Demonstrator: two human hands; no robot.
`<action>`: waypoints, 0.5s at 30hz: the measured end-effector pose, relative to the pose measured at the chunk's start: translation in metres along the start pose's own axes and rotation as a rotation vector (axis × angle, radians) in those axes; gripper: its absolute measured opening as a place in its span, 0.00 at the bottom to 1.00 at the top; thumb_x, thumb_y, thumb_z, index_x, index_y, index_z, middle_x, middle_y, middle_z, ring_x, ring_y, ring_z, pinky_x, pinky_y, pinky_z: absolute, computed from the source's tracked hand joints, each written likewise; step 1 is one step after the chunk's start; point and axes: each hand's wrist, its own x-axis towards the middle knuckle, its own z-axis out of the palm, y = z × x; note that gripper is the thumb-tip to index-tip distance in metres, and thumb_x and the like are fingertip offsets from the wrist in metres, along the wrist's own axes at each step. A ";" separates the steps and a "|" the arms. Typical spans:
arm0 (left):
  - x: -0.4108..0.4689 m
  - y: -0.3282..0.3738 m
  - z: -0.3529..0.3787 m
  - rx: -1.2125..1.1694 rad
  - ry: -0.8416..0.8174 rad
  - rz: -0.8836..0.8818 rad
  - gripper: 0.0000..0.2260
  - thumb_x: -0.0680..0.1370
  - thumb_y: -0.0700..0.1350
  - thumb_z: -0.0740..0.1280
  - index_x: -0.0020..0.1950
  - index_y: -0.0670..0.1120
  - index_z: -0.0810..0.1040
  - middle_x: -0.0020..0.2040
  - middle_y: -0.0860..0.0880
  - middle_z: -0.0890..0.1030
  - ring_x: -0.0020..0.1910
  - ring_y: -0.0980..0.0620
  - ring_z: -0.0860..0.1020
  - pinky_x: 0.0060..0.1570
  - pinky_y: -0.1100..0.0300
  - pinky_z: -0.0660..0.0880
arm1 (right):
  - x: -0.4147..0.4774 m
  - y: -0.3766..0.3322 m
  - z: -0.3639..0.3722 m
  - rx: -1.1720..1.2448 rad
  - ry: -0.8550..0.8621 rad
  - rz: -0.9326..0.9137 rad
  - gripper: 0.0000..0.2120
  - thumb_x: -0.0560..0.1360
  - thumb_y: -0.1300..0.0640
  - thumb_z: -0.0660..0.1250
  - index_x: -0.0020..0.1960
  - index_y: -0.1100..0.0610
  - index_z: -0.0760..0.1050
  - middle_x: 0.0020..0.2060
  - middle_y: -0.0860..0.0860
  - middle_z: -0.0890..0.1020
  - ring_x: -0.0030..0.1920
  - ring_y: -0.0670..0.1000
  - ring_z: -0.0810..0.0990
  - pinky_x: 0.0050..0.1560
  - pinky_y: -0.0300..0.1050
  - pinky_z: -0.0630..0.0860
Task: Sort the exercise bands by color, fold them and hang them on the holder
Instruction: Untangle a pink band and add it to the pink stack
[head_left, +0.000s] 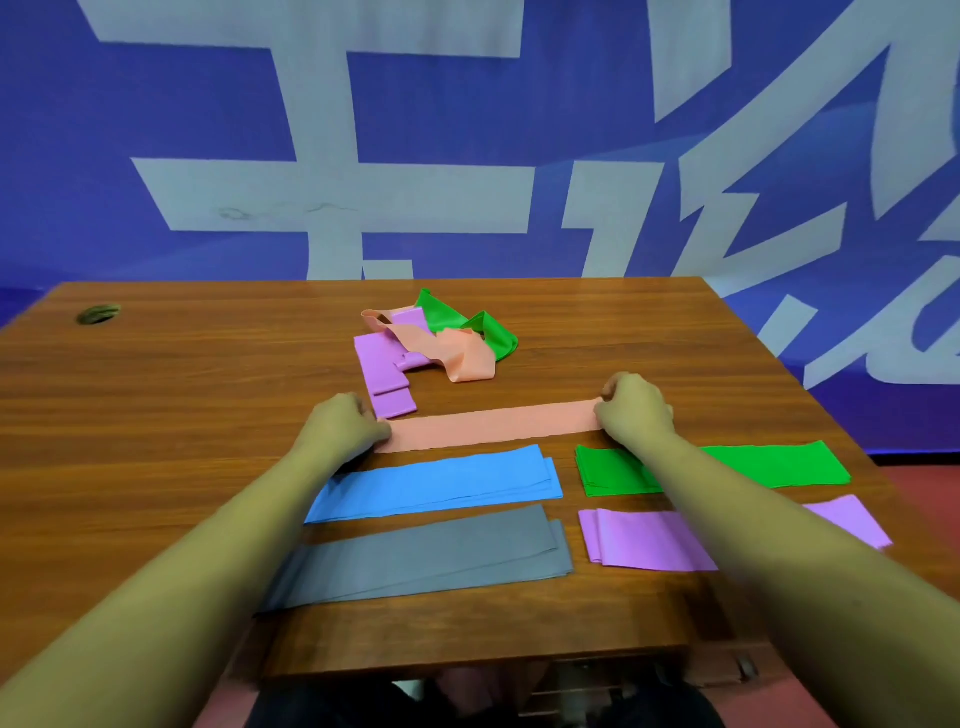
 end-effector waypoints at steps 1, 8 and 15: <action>0.000 0.001 0.000 -0.005 0.000 0.001 0.09 0.71 0.47 0.71 0.38 0.45 0.74 0.39 0.45 0.80 0.36 0.48 0.75 0.32 0.57 0.68 | -0.001 -0.002 0.001 -0.039 0.017 -0.022 0.13 0.74 0.58 0.64 0.58 0.55 0.77 0.57 0.57 0.80 0.61 0.61 0.75 0.61 0.53 0.70; 0.008 0.000 -0.002 -0.084 0.222 0.157 0.06 0.75 0.45 0.65 0.43 0.43 0.75 0.42 0.46 0.77 0.45 0.44 0.75 0.38 0.55 0.65 | -0.012 -0.051 0.013 0.069 -0.005 -0.292 0.18 0.73 0.57 0.66 0.63 0.57 0.75 0.58 0.56 0.75 0.58 0.58 0.76 0.61 0.52 0.75; 0.039 0.017 0.015 0.040 0.201 0.511 0.09 0.75 0.43 0.67 0.54 0.45 0.79 0.54 0.45 0.76 0.55 0.45 0.73 0.58 0.52 0.70 | 0.004 -0.112 0.040 0.200 -0.089 -0.247 0.14 0.74 0.53 0.69 0.54 0.62 0.78 0.47 0.56 0.80 0.48 0.56 0.78 0.43 0.47 0.74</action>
